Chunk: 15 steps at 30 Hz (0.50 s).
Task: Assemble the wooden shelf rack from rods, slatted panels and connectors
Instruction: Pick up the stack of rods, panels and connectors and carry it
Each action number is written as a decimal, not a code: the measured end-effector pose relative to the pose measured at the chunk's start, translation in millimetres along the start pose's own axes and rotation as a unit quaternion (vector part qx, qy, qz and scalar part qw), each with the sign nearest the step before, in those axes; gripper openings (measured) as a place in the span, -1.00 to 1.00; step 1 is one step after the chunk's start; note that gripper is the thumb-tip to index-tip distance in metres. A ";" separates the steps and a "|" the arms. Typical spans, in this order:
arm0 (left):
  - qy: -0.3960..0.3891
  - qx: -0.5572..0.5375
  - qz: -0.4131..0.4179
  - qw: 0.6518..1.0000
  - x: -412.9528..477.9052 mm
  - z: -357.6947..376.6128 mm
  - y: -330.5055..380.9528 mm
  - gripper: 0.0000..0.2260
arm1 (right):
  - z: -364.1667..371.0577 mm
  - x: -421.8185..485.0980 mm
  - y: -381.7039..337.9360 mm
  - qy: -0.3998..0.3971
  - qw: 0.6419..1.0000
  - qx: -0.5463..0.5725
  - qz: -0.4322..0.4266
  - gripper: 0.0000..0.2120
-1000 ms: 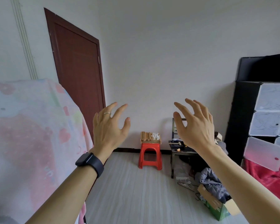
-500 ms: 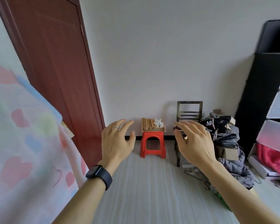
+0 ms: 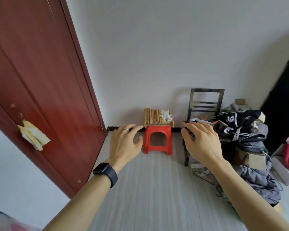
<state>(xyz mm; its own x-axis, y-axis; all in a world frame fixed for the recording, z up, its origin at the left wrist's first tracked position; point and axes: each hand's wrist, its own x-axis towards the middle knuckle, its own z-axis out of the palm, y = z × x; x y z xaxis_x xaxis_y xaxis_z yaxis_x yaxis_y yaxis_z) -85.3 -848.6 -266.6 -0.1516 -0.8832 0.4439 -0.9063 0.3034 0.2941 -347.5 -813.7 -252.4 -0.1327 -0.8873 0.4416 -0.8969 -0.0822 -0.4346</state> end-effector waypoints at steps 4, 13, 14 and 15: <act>-0.016 0.004 -0.020 1.000 67.9 40.3 -20.4 -0.64 | 35.7 76.9 29.4 -0.026 1.000 -0.004 -0.003 -0.67; -0.087 0.016 -0.051 0.995 216.6 153.9 -84.2 -0.61 | 152.0 231.9 84.2 -0.079 0.997 -0.017 0.015 -0.66; -0.093 0.010 -0.050 0.994 235.5 168.2 -91.7 -0.61 | 167.4 249.3 90.1 -0.082 0.996 -0.021 0.017 -0.66; -0.102 0.006 -0.048 0.994 255.2 182.3 -99.1 -0.61 | 182.8 266.5 95.6 -0.086 0.996 -0.027 0.021 -0.66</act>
<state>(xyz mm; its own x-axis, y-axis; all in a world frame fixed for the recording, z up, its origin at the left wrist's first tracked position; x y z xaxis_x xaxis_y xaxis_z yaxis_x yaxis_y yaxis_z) -106.1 -1169.2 -336.7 -0.1408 -0.9623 0.2327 -0.9251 0.2115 0.3152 -391.5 -1141.0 -319.7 -0.0996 -0.9546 0.2809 -0.9139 -0.0239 -0.4053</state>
